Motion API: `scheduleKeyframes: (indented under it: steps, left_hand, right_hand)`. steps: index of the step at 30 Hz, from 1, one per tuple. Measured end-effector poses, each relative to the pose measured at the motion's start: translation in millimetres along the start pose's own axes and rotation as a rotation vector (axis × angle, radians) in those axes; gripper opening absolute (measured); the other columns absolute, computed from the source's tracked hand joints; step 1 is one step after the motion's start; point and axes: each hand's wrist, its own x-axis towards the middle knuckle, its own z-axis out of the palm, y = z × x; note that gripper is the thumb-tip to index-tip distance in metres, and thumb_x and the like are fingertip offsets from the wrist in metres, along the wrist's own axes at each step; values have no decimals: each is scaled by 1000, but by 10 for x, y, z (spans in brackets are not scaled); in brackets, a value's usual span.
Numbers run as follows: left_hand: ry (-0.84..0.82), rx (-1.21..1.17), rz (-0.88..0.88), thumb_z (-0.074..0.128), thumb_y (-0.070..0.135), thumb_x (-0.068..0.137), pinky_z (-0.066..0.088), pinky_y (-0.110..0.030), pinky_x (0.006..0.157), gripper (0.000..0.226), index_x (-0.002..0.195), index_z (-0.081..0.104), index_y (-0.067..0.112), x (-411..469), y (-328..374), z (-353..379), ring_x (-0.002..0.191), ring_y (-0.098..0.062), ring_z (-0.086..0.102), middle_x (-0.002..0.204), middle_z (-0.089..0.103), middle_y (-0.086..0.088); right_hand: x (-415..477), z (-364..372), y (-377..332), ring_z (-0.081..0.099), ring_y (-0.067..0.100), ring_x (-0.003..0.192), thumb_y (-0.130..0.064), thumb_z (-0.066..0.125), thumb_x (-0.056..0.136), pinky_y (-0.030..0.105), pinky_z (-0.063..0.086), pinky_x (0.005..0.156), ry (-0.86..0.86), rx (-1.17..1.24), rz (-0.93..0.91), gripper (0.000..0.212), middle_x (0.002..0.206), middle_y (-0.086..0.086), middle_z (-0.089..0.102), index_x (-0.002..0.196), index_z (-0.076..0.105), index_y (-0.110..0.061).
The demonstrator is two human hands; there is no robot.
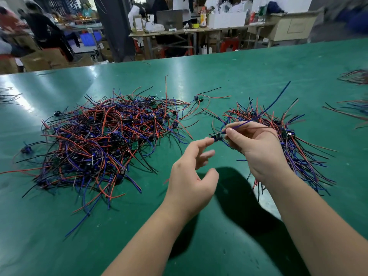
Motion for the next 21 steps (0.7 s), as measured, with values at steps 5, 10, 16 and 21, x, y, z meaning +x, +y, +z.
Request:
scheduleKeyframes:
  steps: [5, 10, 16, 21]
  left_hand:
    - [-7, -206, -193, 63, 10, 81, 52, -19, 60, 34, 114, 60, 21, 73, 39, -31, 62, -9, 63, 99, 71, -10]
    - [-148, -617, -530, 47, 26, 96, 37, -14, 36, 27, 85, 68, 13, 110, 156, -112, 35, -8, 50, 82, 74, -13]
    - [-157, -441, -532, 71, 50, 57, 44, -15, 42, 39, 73, 77, 14, 122, 128, -150, 42, -10, 57, 70, 71, 0]
    - [-190, -518, -504, 74, 24, 61, 53, -22, 51, 17, 72, 74, 11, 70, 118, -123, 57, -16, 67, 72, 71, -5]
  right_hand:
    - [15, -65, -65, 59, 14, 64, -2, 68, 81, 22, 52, 62, -37, -14, -30, 18, 65, -1, 66, 72, 71, -17]
    - [-25, -61, -105, 56, 8, 53, -14, 68, 68, 16, 48, 51, -286, 101, 117, 6, 61, 0, 64, 72, 72, -13]
    - [-66, -71, -98, 55, 11, 48, -16, 72, 61, 17, 46, 47, -487, -14, 203, 8, 59, 3, 64, 67, 71, -11]
    - [-55, -81, -82, 49, 9, 45, -13, 72, 61, 16, 40, 46, -412, -61, 182, 7, 55, 0, 60, 66, 68, -9]
